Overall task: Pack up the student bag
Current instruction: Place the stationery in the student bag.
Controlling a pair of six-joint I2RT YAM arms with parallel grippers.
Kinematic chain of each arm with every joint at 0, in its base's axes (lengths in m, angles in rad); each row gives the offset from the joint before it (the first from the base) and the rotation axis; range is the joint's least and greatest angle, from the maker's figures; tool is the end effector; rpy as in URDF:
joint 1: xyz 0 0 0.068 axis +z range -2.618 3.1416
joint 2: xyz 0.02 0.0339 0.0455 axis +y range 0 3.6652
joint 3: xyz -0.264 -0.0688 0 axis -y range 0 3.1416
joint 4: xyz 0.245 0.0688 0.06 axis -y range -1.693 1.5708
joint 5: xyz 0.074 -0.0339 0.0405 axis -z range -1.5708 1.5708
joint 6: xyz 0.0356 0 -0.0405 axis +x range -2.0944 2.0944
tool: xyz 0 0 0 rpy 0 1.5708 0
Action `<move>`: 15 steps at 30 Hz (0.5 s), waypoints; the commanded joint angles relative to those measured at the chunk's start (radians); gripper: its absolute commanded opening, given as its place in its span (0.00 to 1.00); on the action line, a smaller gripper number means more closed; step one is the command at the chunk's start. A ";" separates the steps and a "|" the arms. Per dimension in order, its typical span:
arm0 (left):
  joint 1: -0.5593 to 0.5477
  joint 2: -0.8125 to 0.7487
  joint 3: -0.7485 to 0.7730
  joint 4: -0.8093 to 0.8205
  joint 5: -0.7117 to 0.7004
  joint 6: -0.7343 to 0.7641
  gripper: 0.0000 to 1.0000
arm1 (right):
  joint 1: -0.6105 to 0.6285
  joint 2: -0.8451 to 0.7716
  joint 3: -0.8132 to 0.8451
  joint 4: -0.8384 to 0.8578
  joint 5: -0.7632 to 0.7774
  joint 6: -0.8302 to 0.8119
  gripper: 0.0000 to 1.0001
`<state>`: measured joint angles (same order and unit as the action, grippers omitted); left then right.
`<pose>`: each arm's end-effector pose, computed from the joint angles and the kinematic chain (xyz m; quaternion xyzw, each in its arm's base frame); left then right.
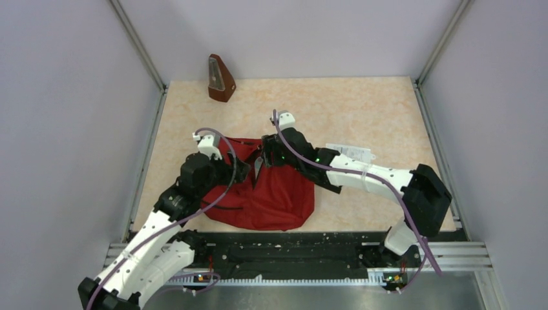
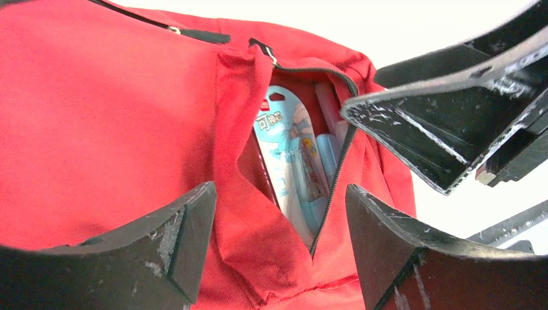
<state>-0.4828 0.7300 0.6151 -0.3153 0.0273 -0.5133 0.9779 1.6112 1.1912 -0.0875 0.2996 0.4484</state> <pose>0.1529 -0.0812 0.2754 -0.0055 0.8417 -0.2680 0.4688 0.2173 0.3037 0.2797 -0.1500 0.8424 0.2307 0.4633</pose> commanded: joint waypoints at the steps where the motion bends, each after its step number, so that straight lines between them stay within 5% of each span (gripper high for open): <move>1: -0.002 -0.059 0.089 -0.110 -0.125 0.041 0.80 | -0.021 -0.109 0.049 -0.092 0.049 -0.051 0.69; 8: 0.000 -0.004 0.180 -0.157 -0.047 0.055 0.82 | -0.207 -0.246 -0.054 -0.222 0.007 -0.087 0.88; 15: 0.010 0.079 0.227 -0.120 0.027 0.071 0.83 | -0.580 -0.326 -0.210 -0.249 -0.087 -0.127 0.93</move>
<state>-0.4812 0.7700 0.7731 -0.4591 -0.0071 -0.4713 0.5388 1.3106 1.0435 -0.2878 0.2520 0.3645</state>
